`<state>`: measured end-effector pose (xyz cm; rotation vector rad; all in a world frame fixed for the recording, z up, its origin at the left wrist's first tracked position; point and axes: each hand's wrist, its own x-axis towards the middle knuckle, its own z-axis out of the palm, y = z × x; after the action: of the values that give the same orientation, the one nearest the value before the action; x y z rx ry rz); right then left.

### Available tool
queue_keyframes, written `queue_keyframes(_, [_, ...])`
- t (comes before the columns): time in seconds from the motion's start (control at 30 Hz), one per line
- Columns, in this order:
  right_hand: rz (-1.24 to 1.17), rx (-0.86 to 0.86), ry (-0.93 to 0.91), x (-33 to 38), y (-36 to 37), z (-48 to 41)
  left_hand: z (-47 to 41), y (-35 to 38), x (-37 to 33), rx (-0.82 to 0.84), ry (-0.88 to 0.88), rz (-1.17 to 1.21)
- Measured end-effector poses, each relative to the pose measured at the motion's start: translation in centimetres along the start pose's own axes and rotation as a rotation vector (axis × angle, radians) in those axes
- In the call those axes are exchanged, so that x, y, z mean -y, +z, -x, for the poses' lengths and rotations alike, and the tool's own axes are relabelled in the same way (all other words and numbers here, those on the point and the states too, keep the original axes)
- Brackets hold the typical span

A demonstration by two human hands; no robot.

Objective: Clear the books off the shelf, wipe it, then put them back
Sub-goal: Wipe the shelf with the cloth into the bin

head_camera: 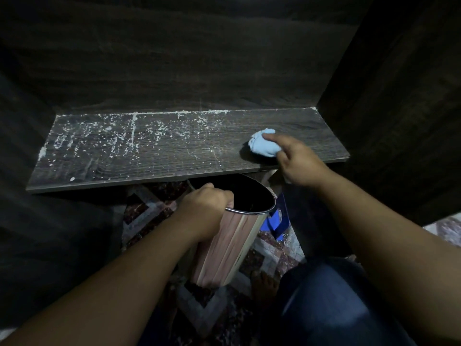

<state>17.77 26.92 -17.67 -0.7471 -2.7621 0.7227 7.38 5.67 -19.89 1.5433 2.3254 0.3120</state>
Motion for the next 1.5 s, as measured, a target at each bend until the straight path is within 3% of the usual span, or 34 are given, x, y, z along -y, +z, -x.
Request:
queue_keyframes(0.13, [0.217,0.033,0.078,-0.9,2.7,-1.4,-0.2,0.3,0.0,0.016,-0.006,-0.006])
queue_keyframes(0.3, [0.361,0.089,-0.087,0.9,4.5,0.5,0.3,0.2,0.0,0.050,-0.015,-0.008])
queue_keyframes(0.37, [0.330,0.120,-0.131,1.3,3.5,1.8,0.6,0.2,-0.1,0.052,-0.007,-0.008])
queue_keyframes(0.47, [0.134,0.132,-0.056,2.0,1.5,3.3,1.1,0.1,-0.5,0.061,-0.018,-0.009])
queue_keyframes(0.57, [0.041,-0.054,0.003,3.4,0.8,3.9,1.4,0.2,-1.0,0.052,-0.025,-0.023])
queue_keyframes(0.67, [0.109,-0.299,0.026,4.5,1.6,4.2,1.6,0.2,-1.5,0.058,-0.038,-0.027])
queue_keyframes(0.8, [0.297,-0.052,0.064,2.8,3.9,4.3,1.8,0.1,-1.7,0.066,-0.041,-0.015])
queue_keyframes(0.93, [0.185,-0.307,0.000,2.4,3.0,3.8,1.3,0.0,-1.6,0.071,-0.038,-0.011])
queue_keyframes(1.07, [0.232,-0.102,-0.036,1.8,3.9,4.0,0.8,0.0,-1.5,0.069,-0.035,-0.028])
queue_keyframes(1.2, [0.143,-0.297,-0.054,1.7,3.7,3.1,0.0,0.4,-1.3,0.058,-0.010,-0.031])
queue_keyframes(1.33, [0.173,-0.120,-0.094,0.8,4.7,2.5,-0.9,0.2,-1.1,0.046,-0.002,-0.016])
queue_keyframes(1.5, [0.068,-0.276,-0.092,0.0,2.9,-0.1,-1.8,0.2,-0.8,0.037,-0.005,0.017])
